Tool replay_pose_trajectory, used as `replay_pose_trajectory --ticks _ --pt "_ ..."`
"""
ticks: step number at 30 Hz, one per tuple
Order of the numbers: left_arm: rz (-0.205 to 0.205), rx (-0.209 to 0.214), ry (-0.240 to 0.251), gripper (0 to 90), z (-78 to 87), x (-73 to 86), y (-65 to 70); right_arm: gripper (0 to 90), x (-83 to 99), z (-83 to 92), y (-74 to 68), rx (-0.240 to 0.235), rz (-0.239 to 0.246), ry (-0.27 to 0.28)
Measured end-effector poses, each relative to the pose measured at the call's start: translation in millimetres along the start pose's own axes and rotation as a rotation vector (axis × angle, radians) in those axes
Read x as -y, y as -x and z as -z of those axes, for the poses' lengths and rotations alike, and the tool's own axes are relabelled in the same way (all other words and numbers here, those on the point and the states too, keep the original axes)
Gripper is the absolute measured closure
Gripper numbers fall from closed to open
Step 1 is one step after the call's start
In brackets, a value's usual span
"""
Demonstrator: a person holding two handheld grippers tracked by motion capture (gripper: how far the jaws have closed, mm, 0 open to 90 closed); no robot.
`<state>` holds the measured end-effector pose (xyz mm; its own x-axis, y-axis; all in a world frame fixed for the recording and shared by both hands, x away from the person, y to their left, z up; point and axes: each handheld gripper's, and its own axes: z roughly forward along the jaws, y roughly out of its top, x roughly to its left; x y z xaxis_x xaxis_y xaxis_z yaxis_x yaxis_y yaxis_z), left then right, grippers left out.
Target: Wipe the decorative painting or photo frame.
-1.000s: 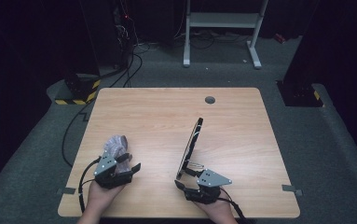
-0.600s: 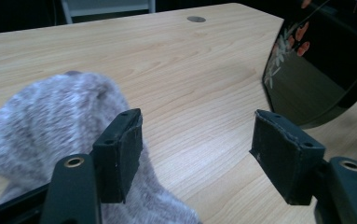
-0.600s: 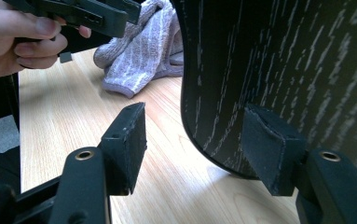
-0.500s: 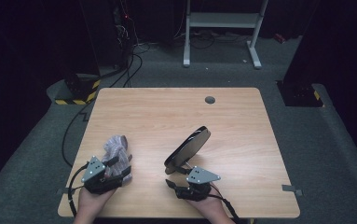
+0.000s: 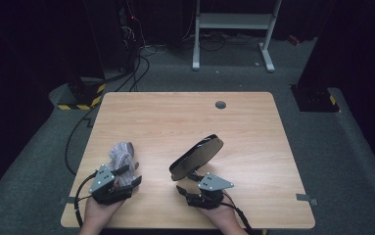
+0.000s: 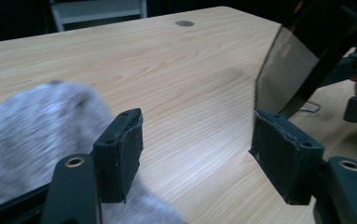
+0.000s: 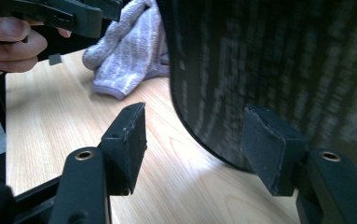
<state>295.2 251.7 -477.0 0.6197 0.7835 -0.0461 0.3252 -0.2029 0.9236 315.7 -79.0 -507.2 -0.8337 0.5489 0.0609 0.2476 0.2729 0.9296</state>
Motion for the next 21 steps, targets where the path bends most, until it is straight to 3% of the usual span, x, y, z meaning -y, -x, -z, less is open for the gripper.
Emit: replay_pose_trajectory --ticks 7,12,18,21 --pt "-0.087 0.111 -0.022 35.3 -34.9 -11.8 30.2 41.4 9.3 26.8 9.0 0.074 -0.026 0.014" --pt "-0.154 0.129 -0.021 36.3 -55.9 -18.5 51.9 41.4 15.7 43.1 11.9 0.123 -0.044 0.016" --pt "-0.157 0.162 0.034 43.3 -71.8 -32.1 68.1 41.5 22.6 60.1 12.6 0.173 -0.057 0.01" --pt "-0.157 0.169 0.096 49.7 -75.5 -40.4 74.9 41.6 26.6 68.0 12.5 0.196 -0.068 0.008"
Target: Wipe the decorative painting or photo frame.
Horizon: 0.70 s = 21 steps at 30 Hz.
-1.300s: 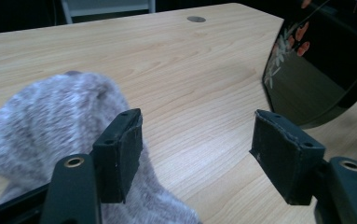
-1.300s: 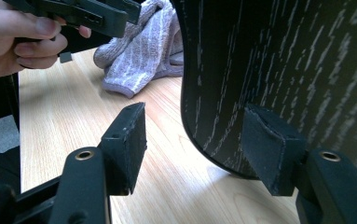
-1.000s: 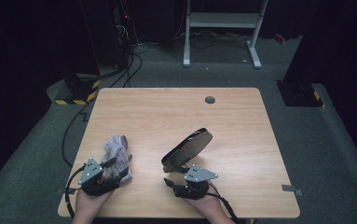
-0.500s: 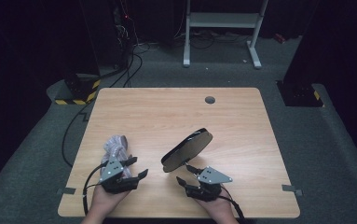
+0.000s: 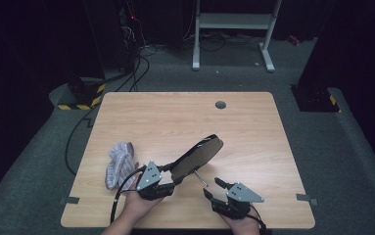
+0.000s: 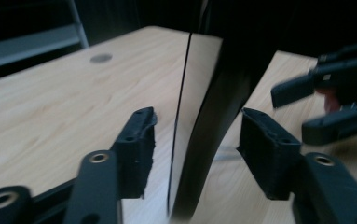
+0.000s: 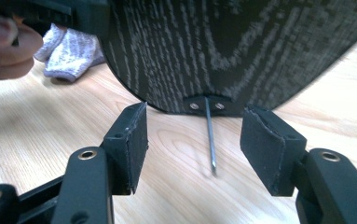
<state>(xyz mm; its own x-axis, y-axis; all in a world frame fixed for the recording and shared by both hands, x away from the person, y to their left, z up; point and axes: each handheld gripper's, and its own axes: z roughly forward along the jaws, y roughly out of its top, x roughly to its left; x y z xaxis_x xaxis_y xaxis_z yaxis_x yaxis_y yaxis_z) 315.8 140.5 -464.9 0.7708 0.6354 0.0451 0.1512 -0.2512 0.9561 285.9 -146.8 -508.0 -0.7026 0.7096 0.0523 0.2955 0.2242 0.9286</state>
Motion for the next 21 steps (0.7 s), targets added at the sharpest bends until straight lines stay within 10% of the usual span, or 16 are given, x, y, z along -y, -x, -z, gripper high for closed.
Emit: replay_pose_trajectory --ticks 8,10,21 --pt "-0.03 -0.019 0.039 77.8 -10.2 -10.4 4.0 41.8 5.9 11.9 3.5 0.029 -0.019 -0.001" --pt "-0.076 -0.062 0.039 79.8 -10.1 -10.8 8.3 41.8 5.6 11.3 3.1 0.028 -0.015 -0.001" --pt "-0.025 -0.146 0.093 80.6 -0.4 -8.0 -12.4 42.0 3.2 3.7 -0.6 0.003 0.001 -0.005"
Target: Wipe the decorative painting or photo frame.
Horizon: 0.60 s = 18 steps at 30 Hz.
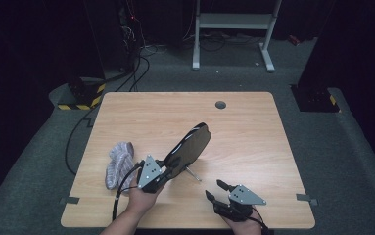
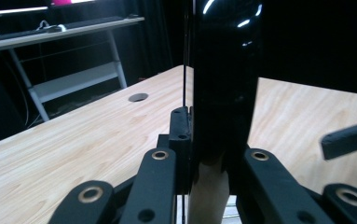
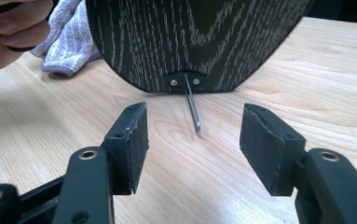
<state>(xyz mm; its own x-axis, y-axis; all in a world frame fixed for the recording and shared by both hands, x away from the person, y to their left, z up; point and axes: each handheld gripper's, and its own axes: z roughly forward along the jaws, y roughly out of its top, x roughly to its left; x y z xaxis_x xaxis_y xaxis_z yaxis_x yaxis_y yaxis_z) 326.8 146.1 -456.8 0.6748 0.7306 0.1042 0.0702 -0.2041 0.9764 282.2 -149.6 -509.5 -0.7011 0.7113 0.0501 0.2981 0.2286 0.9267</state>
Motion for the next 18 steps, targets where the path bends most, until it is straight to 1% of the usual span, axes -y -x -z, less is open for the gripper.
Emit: replay_pose_trajectory --ticks 1,3,7,13,15,16,18 --pt "0.006 -0.001 0.006 80.6 0.2 1.4 -1.2 42.1 0.0 -0.1 -0.1 -0.001 -0.001 0.0" --pt "-0.005 0.003 0.008 80.5 0.7 2.8 -1.7 42.1 0.2 -0.3 -0.1 -0.001 0.0 0.0" --pt "-0.032 0.009 0.007 80.3 2.9 6.1 1.5 42.3 0.3 -0.2 0.2 0.0 -0.002 0.001" --pt "-0.044 0.012 0.002 79.9 8.7 10.7 4.6 42.5 -1.2 -3.6 -1.0 -0.009 0.002 0.0" --pt "-0.028 0.024 -0.001 79.0 9.2 10.4 4.8 42.6 -1.8 -5.9 -2.2 -0.016 0.007 -0.004" --pt "-0.012 0.027 0.0 78.6 9.3 10.5 4.2 42.6 -2.1 -7.2 -2.7 -0.019 0.008 -0.005" --pt "0.006 0.035 -0.004 78.0 9.6 10.4 2.9 42.6 -2.4 -9.7 -3.5 -0.025 0.009 -0.006"
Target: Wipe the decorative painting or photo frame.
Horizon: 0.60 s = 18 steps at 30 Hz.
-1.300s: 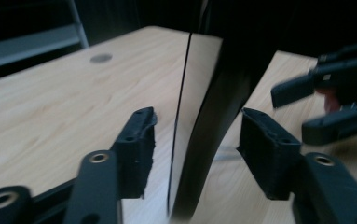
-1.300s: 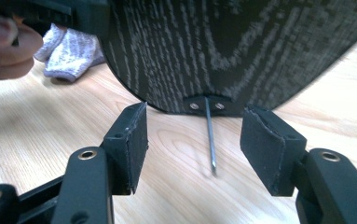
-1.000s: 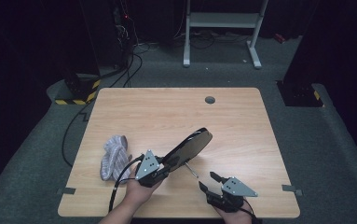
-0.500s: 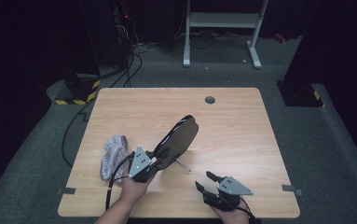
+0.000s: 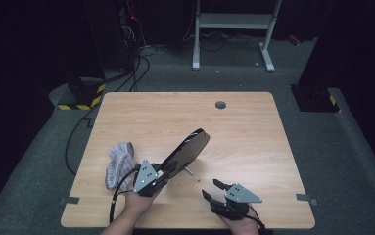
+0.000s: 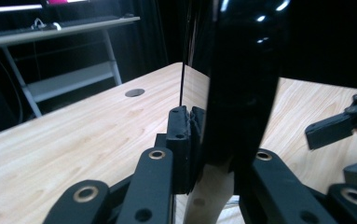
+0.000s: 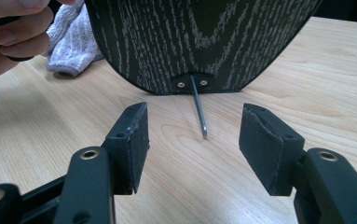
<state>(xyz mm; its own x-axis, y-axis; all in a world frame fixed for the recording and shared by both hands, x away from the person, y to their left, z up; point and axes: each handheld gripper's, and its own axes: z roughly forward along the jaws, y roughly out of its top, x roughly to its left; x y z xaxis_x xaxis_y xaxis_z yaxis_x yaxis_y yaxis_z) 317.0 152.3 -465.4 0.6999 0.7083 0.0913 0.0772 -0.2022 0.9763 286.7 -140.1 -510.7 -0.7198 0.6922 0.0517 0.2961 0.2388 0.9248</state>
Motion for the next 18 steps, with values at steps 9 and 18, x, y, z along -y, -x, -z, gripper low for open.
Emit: replay_pose_trajectory --ticks 9,18 --pt "0.01 0.074 -0.063 48.4 11.9 5.4 2.3 44.3 -7.0 -16.1 4.3 -0.005 0.008 -0.021" --pt "0.02 0.024 -0.116 44.8 48.7 23.0 -7.5 46.7 -19.3 -46.2 17.6 0.034 0.028 -0.092"
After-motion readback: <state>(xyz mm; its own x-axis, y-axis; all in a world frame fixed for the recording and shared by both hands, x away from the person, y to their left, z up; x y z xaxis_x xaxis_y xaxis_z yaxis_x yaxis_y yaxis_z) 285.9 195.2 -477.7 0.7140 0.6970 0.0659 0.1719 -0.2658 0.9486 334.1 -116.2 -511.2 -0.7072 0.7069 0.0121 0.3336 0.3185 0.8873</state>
